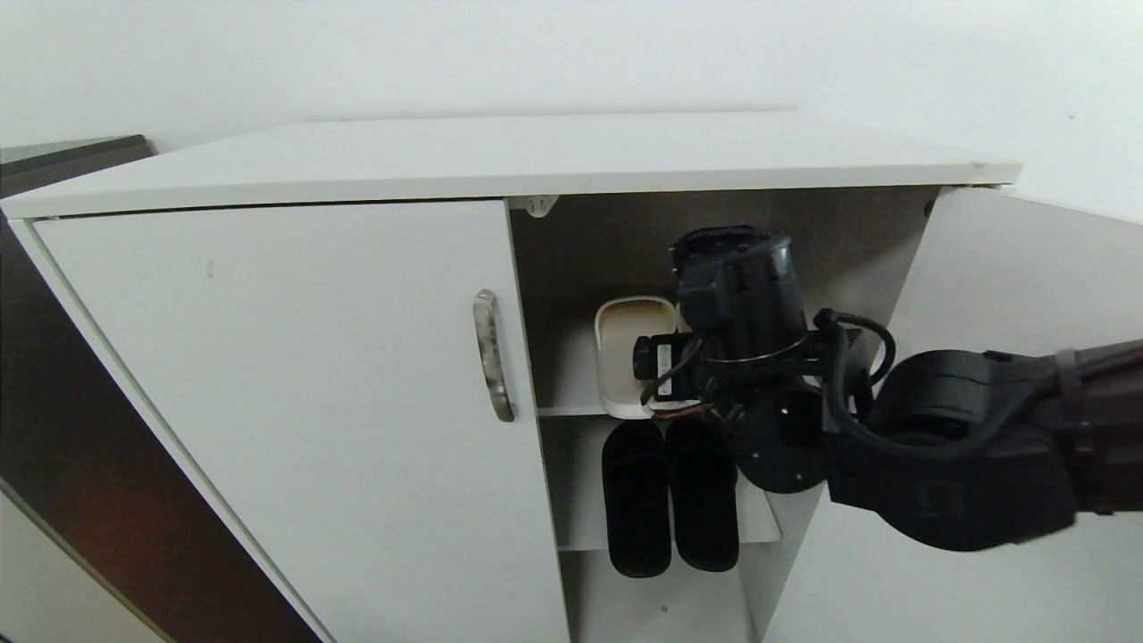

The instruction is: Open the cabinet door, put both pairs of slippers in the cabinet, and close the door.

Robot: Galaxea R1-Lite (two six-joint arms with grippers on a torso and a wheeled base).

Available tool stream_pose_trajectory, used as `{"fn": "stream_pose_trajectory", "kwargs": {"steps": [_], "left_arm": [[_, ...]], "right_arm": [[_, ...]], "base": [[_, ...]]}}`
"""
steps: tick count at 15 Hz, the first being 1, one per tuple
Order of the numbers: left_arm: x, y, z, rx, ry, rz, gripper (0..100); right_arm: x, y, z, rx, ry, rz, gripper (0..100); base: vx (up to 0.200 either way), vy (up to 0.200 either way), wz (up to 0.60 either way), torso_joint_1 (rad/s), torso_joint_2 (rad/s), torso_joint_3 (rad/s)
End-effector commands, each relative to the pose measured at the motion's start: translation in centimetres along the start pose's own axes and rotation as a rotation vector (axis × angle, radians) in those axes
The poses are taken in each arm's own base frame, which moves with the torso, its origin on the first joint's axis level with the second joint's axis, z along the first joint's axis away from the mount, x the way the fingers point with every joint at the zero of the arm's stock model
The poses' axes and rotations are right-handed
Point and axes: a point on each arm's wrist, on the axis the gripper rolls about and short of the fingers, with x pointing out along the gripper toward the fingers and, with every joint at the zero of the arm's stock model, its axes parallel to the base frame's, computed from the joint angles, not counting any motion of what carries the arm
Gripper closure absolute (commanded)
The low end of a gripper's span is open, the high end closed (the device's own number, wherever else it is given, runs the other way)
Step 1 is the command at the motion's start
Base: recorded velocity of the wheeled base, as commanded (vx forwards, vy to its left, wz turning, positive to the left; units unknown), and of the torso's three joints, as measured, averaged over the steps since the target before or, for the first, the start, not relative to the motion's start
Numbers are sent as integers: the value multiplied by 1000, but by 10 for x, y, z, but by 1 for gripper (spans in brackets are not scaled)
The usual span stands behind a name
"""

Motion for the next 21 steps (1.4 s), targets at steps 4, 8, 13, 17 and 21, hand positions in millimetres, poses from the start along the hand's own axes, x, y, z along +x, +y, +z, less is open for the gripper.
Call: {"fn": "stream_pose_trajectory", "kwargs": {"steps": [4, 8, 13, 17, 21], "left_arm": [[0, 0, 0, -1, 1, 0, 100], [0, 0, 0, -2, 1, 0, 100], [0, 0, 0, -2, 1, 0, 100], [0, 0, 0, -2, 1, 0, 100], [0, 0, 0, -2, 1, 0, 100]], "right_arm": [[-53, -23, 3, 10, -18, 91, 100], [-52, -22, -5, -10, 7, 124, 100], [-50, -20, -8, -14, 8, 122, 100], [-49, -19, -11, -24, 17, 118, 100], [-47, -19, -17, -39, 29, 116, 100]], "base": [[0, 0, 0, 0, 0, 0], [0, 0, 0, 0, 0, 0], [0, 0, 0, 0, 0, 0], [0, 0, 0, 0, 0, 0], [-200, 0, 0, 5, 5, -1]]}}
